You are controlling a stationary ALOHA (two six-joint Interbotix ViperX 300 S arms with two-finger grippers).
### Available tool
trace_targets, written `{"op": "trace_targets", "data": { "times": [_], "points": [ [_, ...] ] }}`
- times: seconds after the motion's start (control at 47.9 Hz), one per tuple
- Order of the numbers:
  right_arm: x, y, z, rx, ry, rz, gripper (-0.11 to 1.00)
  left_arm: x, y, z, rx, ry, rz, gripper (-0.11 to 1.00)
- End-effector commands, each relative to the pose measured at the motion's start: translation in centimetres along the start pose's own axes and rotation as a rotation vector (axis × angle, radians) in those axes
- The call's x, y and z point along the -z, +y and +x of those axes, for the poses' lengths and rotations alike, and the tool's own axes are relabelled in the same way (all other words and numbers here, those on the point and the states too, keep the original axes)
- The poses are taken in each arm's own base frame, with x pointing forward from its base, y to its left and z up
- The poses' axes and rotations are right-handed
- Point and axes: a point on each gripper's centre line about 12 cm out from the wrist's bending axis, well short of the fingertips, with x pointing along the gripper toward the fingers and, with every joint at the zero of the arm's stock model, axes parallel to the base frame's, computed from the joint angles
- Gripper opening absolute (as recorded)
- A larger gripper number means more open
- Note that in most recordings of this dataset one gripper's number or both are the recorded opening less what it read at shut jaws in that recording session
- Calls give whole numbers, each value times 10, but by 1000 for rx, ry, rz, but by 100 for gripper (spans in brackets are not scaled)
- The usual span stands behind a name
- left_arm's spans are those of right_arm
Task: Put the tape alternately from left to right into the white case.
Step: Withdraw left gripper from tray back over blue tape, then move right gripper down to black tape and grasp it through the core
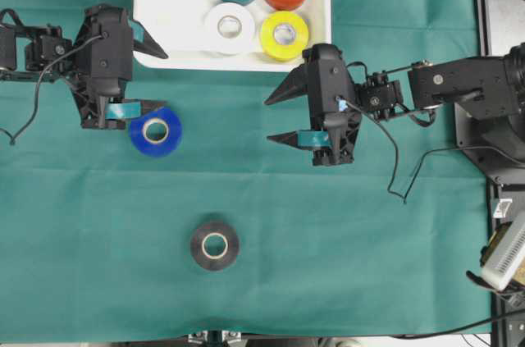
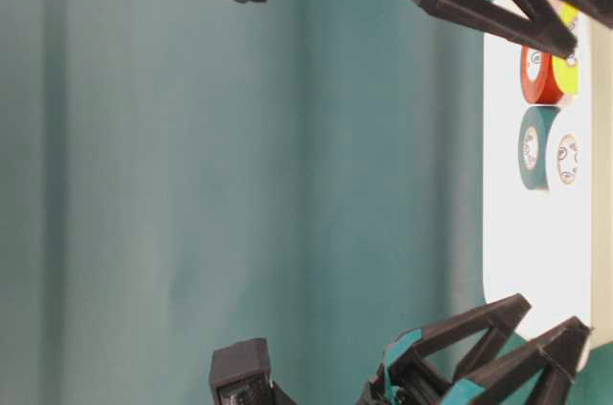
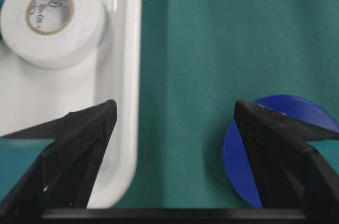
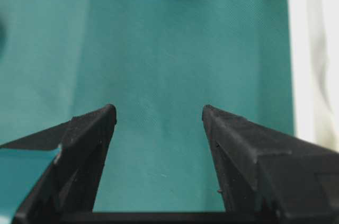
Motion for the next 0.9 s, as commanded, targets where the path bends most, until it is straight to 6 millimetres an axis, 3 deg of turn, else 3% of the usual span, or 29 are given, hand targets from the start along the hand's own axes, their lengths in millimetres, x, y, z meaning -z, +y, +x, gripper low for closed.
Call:
{"op": "trace_targets", "data": {
  "times": [0.0, 0.167, 0.877],
  "points": [
    [-17, 10, -7, -33, -70, -12, 76, -8, -5, -5, 11, -25, -3, 62],
    [-19, 19, -7, -62, -89, -24, 76, -2, -12, -5, 31, 8, -43, 62],
    [-19, 20, -7, -63, -88, -25, 76, -2, -13, -5, 32, 10, -50, 62]
  ]
}}
